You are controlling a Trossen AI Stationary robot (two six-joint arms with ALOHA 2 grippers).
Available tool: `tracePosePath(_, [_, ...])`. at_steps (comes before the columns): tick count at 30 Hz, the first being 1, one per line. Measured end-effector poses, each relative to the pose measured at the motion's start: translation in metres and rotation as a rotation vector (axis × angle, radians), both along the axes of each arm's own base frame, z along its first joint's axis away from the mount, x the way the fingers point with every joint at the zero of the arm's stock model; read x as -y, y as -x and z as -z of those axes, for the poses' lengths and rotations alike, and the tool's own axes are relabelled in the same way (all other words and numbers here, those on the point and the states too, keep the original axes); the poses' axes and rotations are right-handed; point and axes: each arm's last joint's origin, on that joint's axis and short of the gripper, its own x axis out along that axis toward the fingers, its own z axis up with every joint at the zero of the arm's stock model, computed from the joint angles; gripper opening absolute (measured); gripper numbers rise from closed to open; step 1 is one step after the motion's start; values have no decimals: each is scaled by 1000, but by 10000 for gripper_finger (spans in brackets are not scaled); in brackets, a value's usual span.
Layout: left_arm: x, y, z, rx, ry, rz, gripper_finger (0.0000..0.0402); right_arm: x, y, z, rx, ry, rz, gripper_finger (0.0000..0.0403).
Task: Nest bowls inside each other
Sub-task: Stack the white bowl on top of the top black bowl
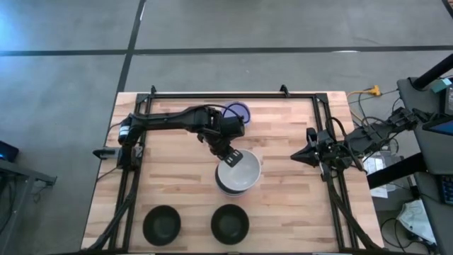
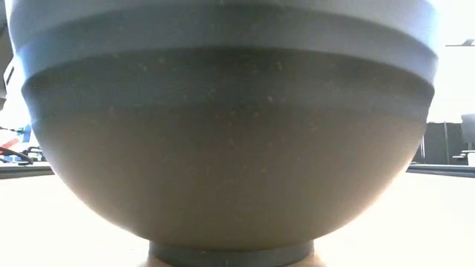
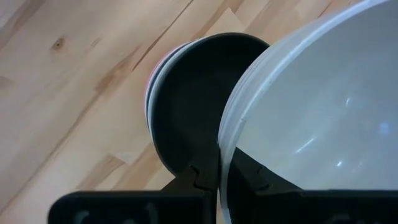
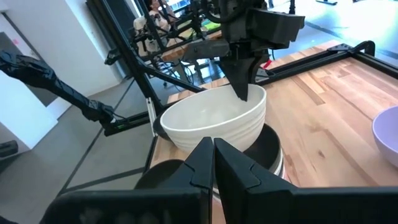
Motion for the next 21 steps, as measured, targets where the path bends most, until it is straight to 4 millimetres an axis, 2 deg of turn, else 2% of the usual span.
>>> tracePosePath(17, [1,3,2,-36,-50,-21,0,0,0,2,-19,18,2,9])
tracePosePath(21, [1,0,8,-54,-40,-17,0,0,0,2,-19,20,2,9])
